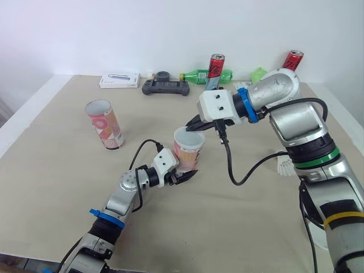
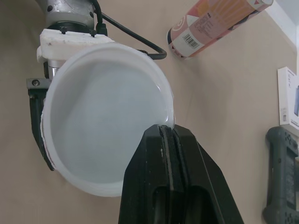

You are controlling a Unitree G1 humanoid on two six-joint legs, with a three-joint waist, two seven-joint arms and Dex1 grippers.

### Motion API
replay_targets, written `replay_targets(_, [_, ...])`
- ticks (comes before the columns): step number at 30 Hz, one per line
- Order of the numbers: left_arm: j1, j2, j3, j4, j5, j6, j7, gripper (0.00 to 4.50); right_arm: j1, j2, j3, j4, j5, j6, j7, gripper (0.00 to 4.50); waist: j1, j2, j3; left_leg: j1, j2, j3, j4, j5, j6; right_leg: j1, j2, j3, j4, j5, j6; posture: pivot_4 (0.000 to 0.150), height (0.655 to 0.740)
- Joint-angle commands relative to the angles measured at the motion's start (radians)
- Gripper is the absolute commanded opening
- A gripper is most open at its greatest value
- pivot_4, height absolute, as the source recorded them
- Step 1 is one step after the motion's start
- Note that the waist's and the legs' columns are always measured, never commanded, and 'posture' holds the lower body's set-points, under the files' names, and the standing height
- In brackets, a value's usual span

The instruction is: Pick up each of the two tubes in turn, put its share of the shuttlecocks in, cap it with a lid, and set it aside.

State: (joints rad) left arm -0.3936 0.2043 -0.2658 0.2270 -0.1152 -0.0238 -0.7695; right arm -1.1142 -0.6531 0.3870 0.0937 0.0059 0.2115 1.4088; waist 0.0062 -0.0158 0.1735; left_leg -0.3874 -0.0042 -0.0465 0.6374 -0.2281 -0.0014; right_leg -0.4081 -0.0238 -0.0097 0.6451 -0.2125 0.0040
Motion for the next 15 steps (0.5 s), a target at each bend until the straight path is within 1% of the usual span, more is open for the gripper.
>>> replay_targets(1, [0.024, 0.009, -0.011, 0.060, 0.026, 0.031, 0.005, 3.03, 0.005, -0.001, 0.004, -0.015, -0.011, -0.010, 0.011, 1.02, 0.000, 0.000, 0.000, 0.000, 0.000, 0.000, 0.000, 0.000, 0.000, 0.000, 0.000, 0.000, 0.000, 0.000, 0.000, 0.150, 0.7400])
replay_targets(2, [0.024, 0.009, -0.011, 0.060, 0.026, 0.031, 0.004, 3.03, 0.004, -0.001, 0.003, -0.015, -0.011, -0.009, 0.011, 1.48, 0.000, 0.000, 0.000, 0.000, 0.000, 0.000, 0.000, 0.000, 0.000, 0.000, 0.000, 0.000, 0.000, 0.000, 0.000, 0.150, 0.7400])
replay_targets(3, [0.024, 0.009, -0.011, 0.059, 0.026, 0.032, 0.004, 3.03, 0.003, 0.000, 0.001, -0.015, -0.012, -0.009, 0.009, 1.74, 0.000, 0.000, 0.000, 0.000, 0.000, 0.000, 0.000, 0.000, 0.000, 0.000, 0.000, 0.000, 0.000, 0.000, 0.000, 0.150, 0.7400])
replay_targets(5, [0.024, 0.008, -0.011, 0.061, 0.025, 0.032, 0.004, 3.03, -0.004, 0.003, -0.007, -0.009, -0.011, -0.008, 0.003, 2.93, 0.000, 0.000, 0.000, 0.001, 0.000, 0.000, 0.000, 0.000, 0.000, 0.000, 0.000, 0.000, 0.000, -0.001, -0.002, 0.150, 0.7400])
replay_targets(6, [0.024, 0.008, -0.011, 0.061, 0.025, 0.032, 0.004, 3.03, -0.010, 0.004, -0.012, -0.005, -0.011, -0.008, -0.002, 3.05, 0.000, 0.000, 0.000, 0.001, 0.000, 0.000, 0.000, 0.000, 0.000, 0.000, 0.000, 0.000, 0.000, -0.002, -0.003, 0.150, 0.7400])
replay_targets(7, [0.024, 0.007, -0.011, 0.061, 0.025, 0.031, 0.004, 3.03, -0.013, 0.005, -0.015, -0.002, -0.010, -0.008, -0.005, 3.53, 0.000, 0.000, 0.000, 0.001, 0.000, 0.000, 0.000, 0.000, 0.000, 0.001, 0.000, 0.000, 0.000, -0.002, -0.003, 0.150, 0.7400])
replay_targets(9, [0.022, 0.007, -0.011, 0.063, 0.025, 0.032, 0.003, 3.03, -0.026, 0.010, -0.025, 0.009, -0.009, -0.008, -0.016, 4.25, 0.000, 0.000, 0.000, 0.001, 0.000, 0.000, 0.000, 0.000, 0.000, 0.001, 0.000, 0.000, 0.000, -0.002, -0.003, 0.150, 0.7400])
replay_targets(10, [0.022, 0.007, -0.012, 0.062, 0.025, 0.032, 0.003, 3.03, -0.040, 0.013, -0.036, 0.015, -0.002, 0.000, -0.021, 4.43, 0.000, 0.000, 0.000, 0.001, 0.000, 0.000, 0.000, 0.000, 0.000, 0.000, 0.000, 0.000, 0.000, -0.002, -0.003, 0.150, 0.7400])
replay_targets(11, [0.023, 0.007, -0.012, 0.061, 0.025, 0.032, 0.003, 3.03, -0.054, 0.017, -0.049, 0.016, 0.014, 0.019, -0.019, 4.43, 0.000, 0.000, 0.000, 0.001, 0.000, 0.000, 0.000, 0.000, 0.000, 0.000, 0.000, 0.000, 0.000, -0.002, -0.003, 0.150, 0.7400])
replay_targets(12, [0.022, 0.007, -0.012, 0.061, 0.025, 0.032, 0.003, 3.03, -0.065, 0.021, -0.060, 0.015, 0.030, 0.037, -0.016, 4.29, -0.001, 0.000, 0.000, 0.001, 0.000, 0.000, 0.000, 0.000, 0.000, 0.000, 0.000, 0.000, 0.000, -0.002, -0.003, 0.150, 0.7400])
replay_targets(13, [0.022, 0.007, -0.012, 0.062, 0.025, 0.032, 0.003, 3.03, -0.074, 0.025, -0.070, 0.013, 0.045, 0.056, -0.013, 3.97, -0.001, 0.000, 0.000, 0.001, 0.000, 0.000, 0.000, 0.000, 0.000, 0.000, 0.000, 0.000, 0.000, -0.002, -0.003, 0.150, 0.7400])
replay_targets(14, [0.022, 0.007, -0.012, 0.062, 0.025, 0.032, 0.003, 3.03, -0.079, 0.023, -0.076, 0.004, 0.064, 0.074, 0.000, 3.41, -0.001, 0.000, 0.000, 0.001, 0.000, 0.000, 0.000, 0.000, 0.000, 0.000, 0.000, 0.000, 0.000, -0.002, -0.003, 0.150, 0.7400])
replay_targets(15, [0.022, 0.007, -0.011, 0.062, 0.025, 0.032, 0.003, 3.03, -0.080, 0.022, -0.080, -0.008, 0.084, 0.095, 0.013, 3.01, -0.001, 0.000, 0.000, 0.000, 0.000, 0.000, 0.000, 0.000, 0.000, 0.000, 0.000, 0.000, 0.000, -0.002, -0.003, 0.150, 0.7400])
